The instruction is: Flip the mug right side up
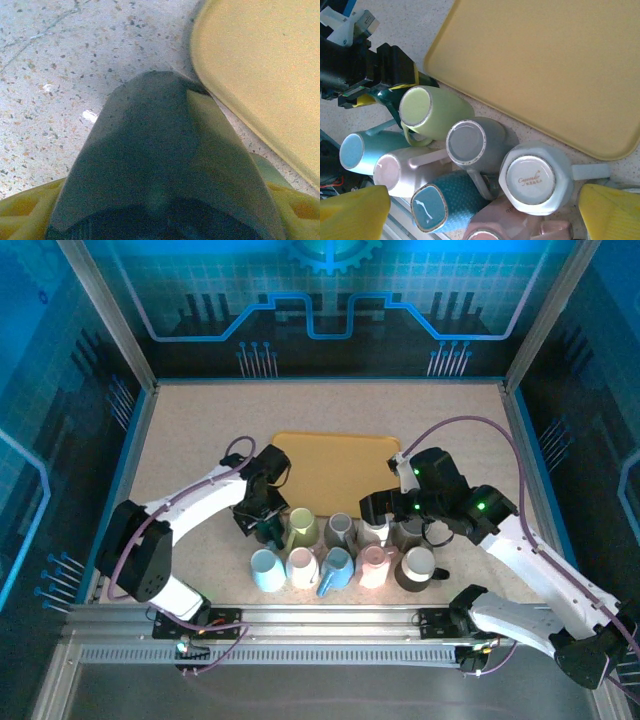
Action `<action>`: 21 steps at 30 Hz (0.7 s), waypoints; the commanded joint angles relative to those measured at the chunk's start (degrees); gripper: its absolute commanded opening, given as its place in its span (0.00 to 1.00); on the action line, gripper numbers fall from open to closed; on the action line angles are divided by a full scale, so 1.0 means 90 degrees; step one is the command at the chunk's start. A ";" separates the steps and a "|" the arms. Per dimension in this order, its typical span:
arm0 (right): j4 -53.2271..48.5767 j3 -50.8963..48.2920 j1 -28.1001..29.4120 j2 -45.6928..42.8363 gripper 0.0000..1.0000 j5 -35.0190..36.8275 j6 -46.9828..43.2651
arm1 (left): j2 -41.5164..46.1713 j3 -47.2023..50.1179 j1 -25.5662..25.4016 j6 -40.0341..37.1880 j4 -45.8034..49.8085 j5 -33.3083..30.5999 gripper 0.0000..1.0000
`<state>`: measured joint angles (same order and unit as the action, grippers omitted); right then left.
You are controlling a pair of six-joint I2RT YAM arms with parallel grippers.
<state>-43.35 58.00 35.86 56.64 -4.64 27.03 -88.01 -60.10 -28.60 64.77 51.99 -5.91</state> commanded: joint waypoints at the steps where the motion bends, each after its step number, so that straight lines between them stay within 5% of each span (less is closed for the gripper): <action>1: 0.0316 0.0038 0.0174 -0.0098 0.98 0.0034 0.0295 | 0.0423 0.0174 0.0085 0.0113 0.0430 -0.0405 0.60; 14: 0.1516 0.0179 0.0383 -0.0672 0.96 -0.1328 0.0108 | 0.3850 -0.0508 0.0238 -0.2389 -0.0348 -0.0668 0.31; 17: 0.1936 0.0230 0.0597 -0.0655 0.97 -0.1107 0.0582 | 0.4268 -0.0505 0.0238 -0.3083 -0.1047 -0.0009 0.33; 21: 0.2025 0.0496 0.0854 -0.0445 0.96 -0.0721 -0.0069 | 0.4760 0.0130 0.0243 -0.3422 -0.2757 0.1151 0.35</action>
<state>-29.02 59.33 42.00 51.81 -12.82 29.71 -47.97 -61.65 -26.72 40.49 44.10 -5.15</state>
